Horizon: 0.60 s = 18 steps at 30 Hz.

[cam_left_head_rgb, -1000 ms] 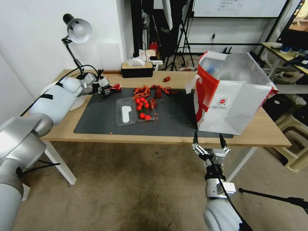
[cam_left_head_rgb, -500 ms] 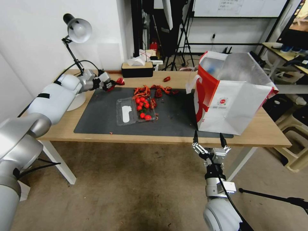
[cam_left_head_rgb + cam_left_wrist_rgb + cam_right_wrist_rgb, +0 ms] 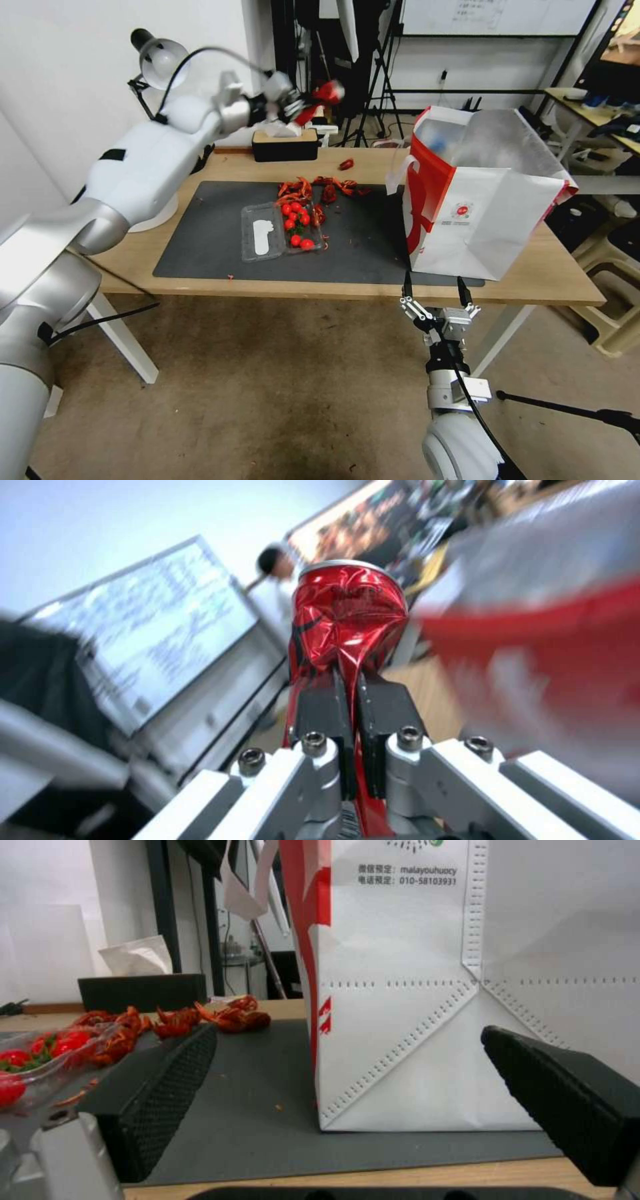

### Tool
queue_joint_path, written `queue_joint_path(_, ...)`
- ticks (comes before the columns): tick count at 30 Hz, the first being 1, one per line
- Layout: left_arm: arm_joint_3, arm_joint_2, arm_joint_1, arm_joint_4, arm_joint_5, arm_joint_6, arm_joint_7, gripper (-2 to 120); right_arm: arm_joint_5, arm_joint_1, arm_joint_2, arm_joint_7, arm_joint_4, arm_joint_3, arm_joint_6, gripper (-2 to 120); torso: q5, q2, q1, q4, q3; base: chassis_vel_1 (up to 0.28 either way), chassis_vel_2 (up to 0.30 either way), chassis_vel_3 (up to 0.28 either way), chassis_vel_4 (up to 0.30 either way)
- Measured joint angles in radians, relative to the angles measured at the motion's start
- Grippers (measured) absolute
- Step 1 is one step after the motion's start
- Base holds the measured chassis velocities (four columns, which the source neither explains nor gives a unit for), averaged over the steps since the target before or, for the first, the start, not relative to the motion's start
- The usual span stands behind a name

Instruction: Pick up the trash from the table and place it into the takeout bag.

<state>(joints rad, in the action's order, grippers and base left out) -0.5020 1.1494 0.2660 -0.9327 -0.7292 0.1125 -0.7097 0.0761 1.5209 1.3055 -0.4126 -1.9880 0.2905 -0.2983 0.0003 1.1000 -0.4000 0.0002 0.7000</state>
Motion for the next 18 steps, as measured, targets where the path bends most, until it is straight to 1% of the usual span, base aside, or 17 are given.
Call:
queue_joint_path(2, -0.023, 0.020, 0.017, -0.049, -0.039, -0.008, 0.013, 1, 0.000, 0.001, 0.000, 0.000, 0.000, 0.000, 0.000, 99, -0.0003, 0.000, 0.000, 0.0001, 0.000, 0.000, 0.000, 0.000, 0.000)
queue_joint_path(3, -0.023, 0.020, 0.017, -0.049, -0.039, -0.008, 0.013, 1, 0.000, 0.001, 0.000, 0.000, 0.000, 0.000, 0.000, 99, -0.0003, 0.000, 0.000, 0.0001, 0.000, 0.000, 0.000, 0.000, 0.000)
queue_joint_path(4, -0.046, 0.037, 0.034, -0.077, -0.074, -0.011, 0.025, 1, -0.001, 0.001, 0.001, 0.000, 0.000, 0.000, -0.001, 99, 0.0000, 0.000, 0.000, -0.0001, 0.000, 0.000, 0.000, 0.000, 0.000)
queue_joint_path(6, -0.076, 0.068, 0.054, -0.103, -0.107, -0.014, 0.038, 1, -0.002, 0.001, 0.004, 0.000, 0.000, 0.000, -0.001, 99, 0.0001, 0.000, 0.000, -0.0002, 0.000, 0.000, 0.000, 0.000, 0.000)
queue_joint_path(7, -0.076, 0.068, 0.054, -0.103, -0.107, -0.014, 0.038, 1, -0.002, 0.001, 0.004, 0.000, 0.000, 0.000, -0.001, 99, 0.0001, 0.000, 0.000, -0.0002, 0.000, 0.000, 0.000, 0.000, 0.000)
queue_joint_path(8, -0.090, 0.085, 0.063, -0.110, -0.119, -0.014, 0.043, 1, -0.002, 0.001, 0.005, 0.000, 0.000, -0.001, -0.001, 99, 0.0001, 0.000, 0.000, -0.0006, 0.000, 0.000, 0.000, 0.000, 0.000)
queue_joint_path(10, -0.120, 0.124, 0.080, -0.113, -0.136, -0.014, 0.054, 1, -0.003, 0.000, 0.006, 0.000, 0.001, -0.001, -0.001, 99, 0.0000, 0.000, 0.000, -0.0002, 0.000, 0.000, 0.000, 0.000, 0.000)
queue_joint_path(11, -0.120, 0.124, 0.080, -0.113, -0.136, -0.014, 0.054, 1, -0.003, 0.000, 0.006, 0.000, 0.001, -0.001, -0.001, 99, 0.0000, 0.000, 0.000, -0.0002, 0.000, 0.000, 0.000, 0.000, 0.000)
queue_joint_path(14, -0.141, 0.178, 0.093, -0.093, -0.140, -0.010, 0.061, 1, -0.003, 0.001, 0.008, 0.000, 0.001, 0.001, -0.002, 99, -0.0001, 0.000, 0.000, -0.0002, 0.000, 0.000, 0.000, 0.000, 0.000)
queue_joint_path(15, -0.141, 0.178, 0.093, -0.093, -0.140, -0.010, 0.061, 1, -0.003, 0.001, 0.008, 0.000, 0.001, 0.001, -0.002, 99, -0.0001, 0.000, 0.000, -0.0002, 0.000, 0.000, 0.000, 0.000, 0.000)
queue_joint_path(18, -0.167, 0.217, 0.100, -0.076, -0.142, -0.007, 0.062, 1, -0.003, 0.003, 0.010, 0.000, 0.000, 0.004, -0.003, 99, 0.0000, 0.000, 0.000, -0.0003, 0.000, 0.000, 0.000, 0.000, 0.000)
